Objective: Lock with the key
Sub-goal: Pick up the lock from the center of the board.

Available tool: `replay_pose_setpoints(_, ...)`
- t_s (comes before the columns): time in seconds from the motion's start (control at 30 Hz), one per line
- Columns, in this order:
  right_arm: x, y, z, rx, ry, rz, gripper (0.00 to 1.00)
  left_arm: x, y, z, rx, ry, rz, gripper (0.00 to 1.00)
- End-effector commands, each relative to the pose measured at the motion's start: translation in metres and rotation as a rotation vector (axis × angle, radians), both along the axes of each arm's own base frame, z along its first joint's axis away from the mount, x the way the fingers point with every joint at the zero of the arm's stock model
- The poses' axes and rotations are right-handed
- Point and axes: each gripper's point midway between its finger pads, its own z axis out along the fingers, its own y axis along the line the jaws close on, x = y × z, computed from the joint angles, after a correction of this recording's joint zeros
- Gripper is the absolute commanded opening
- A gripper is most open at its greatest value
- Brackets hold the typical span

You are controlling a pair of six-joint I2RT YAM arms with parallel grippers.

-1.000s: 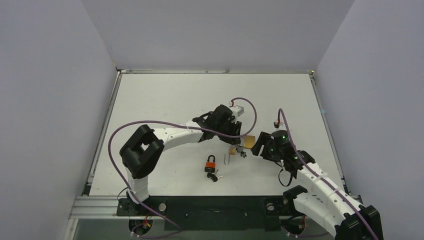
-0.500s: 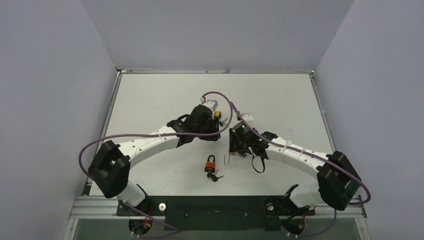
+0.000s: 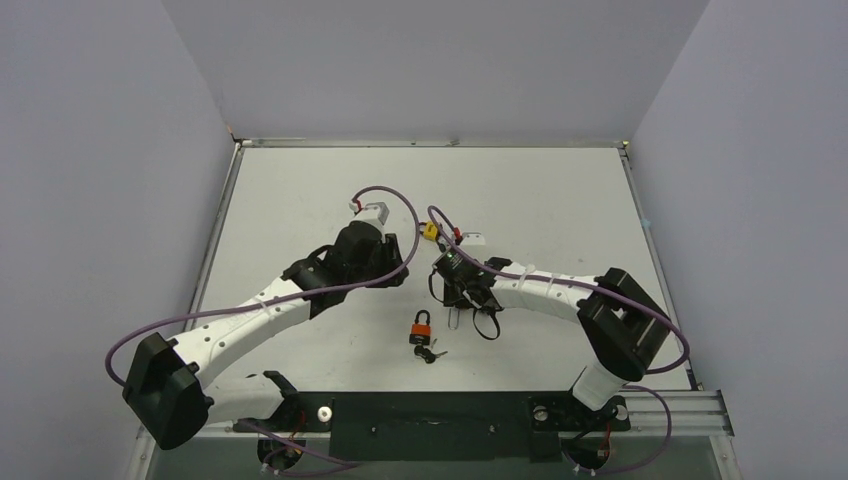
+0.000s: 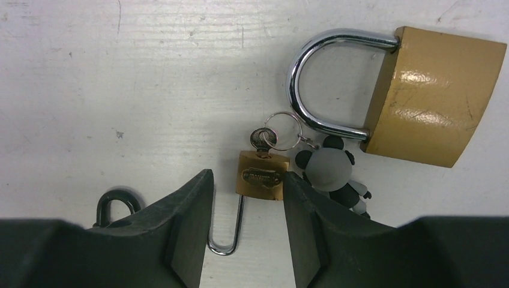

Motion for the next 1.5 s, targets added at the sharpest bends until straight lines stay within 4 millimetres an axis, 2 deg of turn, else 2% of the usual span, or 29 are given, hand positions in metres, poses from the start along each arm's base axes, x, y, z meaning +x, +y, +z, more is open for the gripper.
replay_pose_setpoints(0.0,0.009,0.005,0.009,0.019,-0.047,-0.100,0.42,-0.004,0.002,0.002,-0.039,-0.006,0.015,0.38)
replay_pose_setpoints(0.2,0.014,0.008,0.003,0.025,-0.051,-0.146,0.41,-0.010,0.003,-0.001,-0.056,0.001,0.007,0.38)
replay_pose_setpoints(0.5,0.007,0.003,-0.013,0.030,-0.030,-0.168,0.38,-0.014,0.004,0.000,-0.070,0.000,0.000,0.38)
replay_pose_setpoints(0.7,0.008,0.012,-0.006,0.085,-0.028,-0.152,0.16,-0.018,-0.010,-0.005,-0.107,0.028,-0.052,0.38)
replay_pose_setpoints(0.83,0.016,0.013,0.025,0.173,-0.068,-0.162,0.06,-0.023,-0.021,-0.007,-0.127,0.041,-0.096,0.38)
replay_pose_setpoints(0.93,0.023,0.011,0.061,0.288,-0.119,-0.179,0.00,-0.029,-0.036,0.001,-0.177,0.033,-0.166,0.38)
replay_pose_setpoints(1.0,0.026,0.011,0.084,0.368,-0.146,-0.187,0.00,-0.033,-0.045,0.008,-0.185,0.012,-0.208,0.38)
replay_pose_setpoints(1.2,0.027,0.014,0.135,0.586,-0.182,-0.196,0.00,-0.042,-0.072,0.040,-0.153,-0.151,-0.322,0.38)
replay_pose_setpoints(1.3,0.027,0.011,0.158,0.664,-0.204,-0.209,0.00,-0.041,-0.080,0.065,-0.160,-0.253,-0.329,0.38)
replay_pose_setpoints(1.47,0.026,0.013,0.185,0.760,-0.211,-0.229,0.00,-0.043,-0.089,0.091,-0.157,-0.376,-0.342,0.38)
